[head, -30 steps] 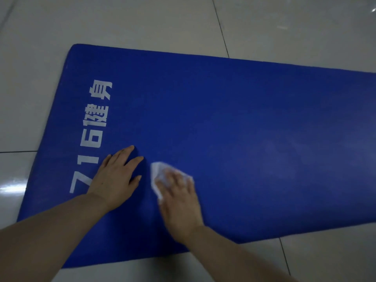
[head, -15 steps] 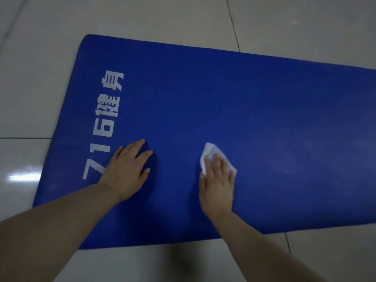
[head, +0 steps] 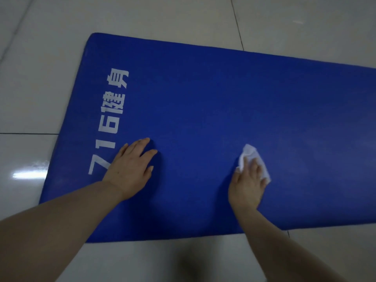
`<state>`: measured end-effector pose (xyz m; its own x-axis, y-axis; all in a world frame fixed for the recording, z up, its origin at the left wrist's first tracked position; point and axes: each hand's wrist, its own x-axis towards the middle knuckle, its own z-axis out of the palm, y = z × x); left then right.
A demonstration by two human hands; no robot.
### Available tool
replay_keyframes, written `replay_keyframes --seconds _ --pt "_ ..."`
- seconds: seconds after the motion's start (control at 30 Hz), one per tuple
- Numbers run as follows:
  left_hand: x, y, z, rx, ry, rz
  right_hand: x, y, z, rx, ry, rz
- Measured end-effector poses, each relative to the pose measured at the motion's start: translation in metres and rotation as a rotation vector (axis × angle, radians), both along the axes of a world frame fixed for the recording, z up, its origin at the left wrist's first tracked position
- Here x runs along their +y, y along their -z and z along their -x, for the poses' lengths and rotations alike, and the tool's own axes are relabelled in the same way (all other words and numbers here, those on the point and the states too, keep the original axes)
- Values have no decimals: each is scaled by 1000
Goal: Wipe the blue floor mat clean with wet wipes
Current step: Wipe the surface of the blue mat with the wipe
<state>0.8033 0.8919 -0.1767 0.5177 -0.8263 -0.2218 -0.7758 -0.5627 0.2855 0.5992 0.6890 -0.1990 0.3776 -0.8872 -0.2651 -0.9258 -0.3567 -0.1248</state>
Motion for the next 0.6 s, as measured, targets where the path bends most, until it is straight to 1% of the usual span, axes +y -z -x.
replay_keyframes --seconds 0.03,0.1,0.13,0.2,0.27,0.33,0.37,0.4,0.47,0.53,0.57,0.6 --pt "1 0 0 -2 -2 -7 15 3 -5 -17 -85 11" --pt "0 0 0 -7 -5 -15 55 9 -17 -88 -346 54" --pt "-1 0 0 -7 -4 -18 77 9 -21 -121 -489 52" --pt "-3 0 1 -2 -6 -26 110 8 -23 -116 -735 14" --pt "-4 -1 2 3 -5 -33 119 5 -21 -107 -921 -28" --pt "-2 -1 4 5 -7 -37 102 11 -12 -92 -1031 -3" --pt "-2 -1 4 8 -9 -35 88 16 -6 -90 -1005 19" --pt "-2 -2 4 9 -10 -30 72 17 0 -117 -900 48" --pt "-1 -4 4 3 -12 -22 38 17 13 -164 -542 98" --pt "1 -5 4 -1 -16 -26 18 8 20 -89 -176 48" --pt "2 -5 4 0 -16 -31 18 6 19 -53 -68 19" --pt "3 -5 3 -1 -16 -39 27 5 15 -46 -30 17"
